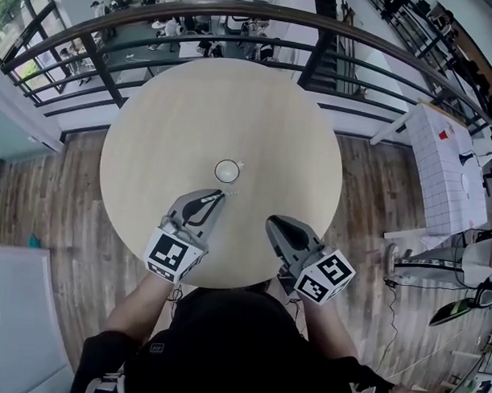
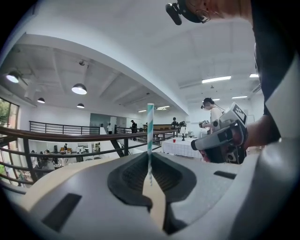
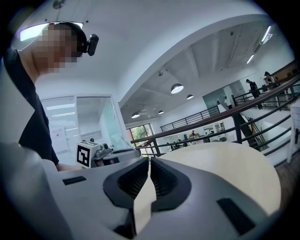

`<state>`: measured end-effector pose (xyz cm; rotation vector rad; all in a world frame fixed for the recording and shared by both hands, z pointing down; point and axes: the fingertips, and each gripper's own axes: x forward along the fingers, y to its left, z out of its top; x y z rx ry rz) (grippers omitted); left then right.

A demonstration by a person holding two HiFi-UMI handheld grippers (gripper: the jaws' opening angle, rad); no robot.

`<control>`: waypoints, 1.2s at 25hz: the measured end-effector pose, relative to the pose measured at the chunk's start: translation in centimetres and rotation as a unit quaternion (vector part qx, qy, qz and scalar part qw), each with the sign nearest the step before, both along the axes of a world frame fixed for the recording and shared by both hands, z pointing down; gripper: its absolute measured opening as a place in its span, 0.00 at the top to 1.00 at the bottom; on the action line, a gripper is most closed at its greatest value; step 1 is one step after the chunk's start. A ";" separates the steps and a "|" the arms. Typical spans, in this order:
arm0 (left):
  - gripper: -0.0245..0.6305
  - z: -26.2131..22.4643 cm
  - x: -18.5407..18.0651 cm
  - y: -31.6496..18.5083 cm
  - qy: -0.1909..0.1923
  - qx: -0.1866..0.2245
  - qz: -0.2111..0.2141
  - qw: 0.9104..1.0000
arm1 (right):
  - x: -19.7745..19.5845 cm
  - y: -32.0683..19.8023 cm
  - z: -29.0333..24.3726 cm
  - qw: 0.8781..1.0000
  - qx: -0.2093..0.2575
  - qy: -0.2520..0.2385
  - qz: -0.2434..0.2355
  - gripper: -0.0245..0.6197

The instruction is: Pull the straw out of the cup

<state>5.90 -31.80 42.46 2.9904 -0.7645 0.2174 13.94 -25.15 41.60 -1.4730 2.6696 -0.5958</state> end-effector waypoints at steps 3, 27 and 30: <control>0.92 -1.9 0.7 1.9 0.006 0.005 -0.015 1.000 | 2.2 2.1 -1.1 1.000 0.012 -0.002 0.000 0.92; 0.92 -9.7 5.0 10.1 0.028 0.036 -0.063 0.997 | 12.6 9.6 -9.0 0.994 0.104 0.017 0.035 0.93; 0.92 -10.0 5.1 9.9 0.026 0.040 -0.059 0.997 | 12.6 9.2 -9.1 0.993 0.107 0.019 0.039 0.93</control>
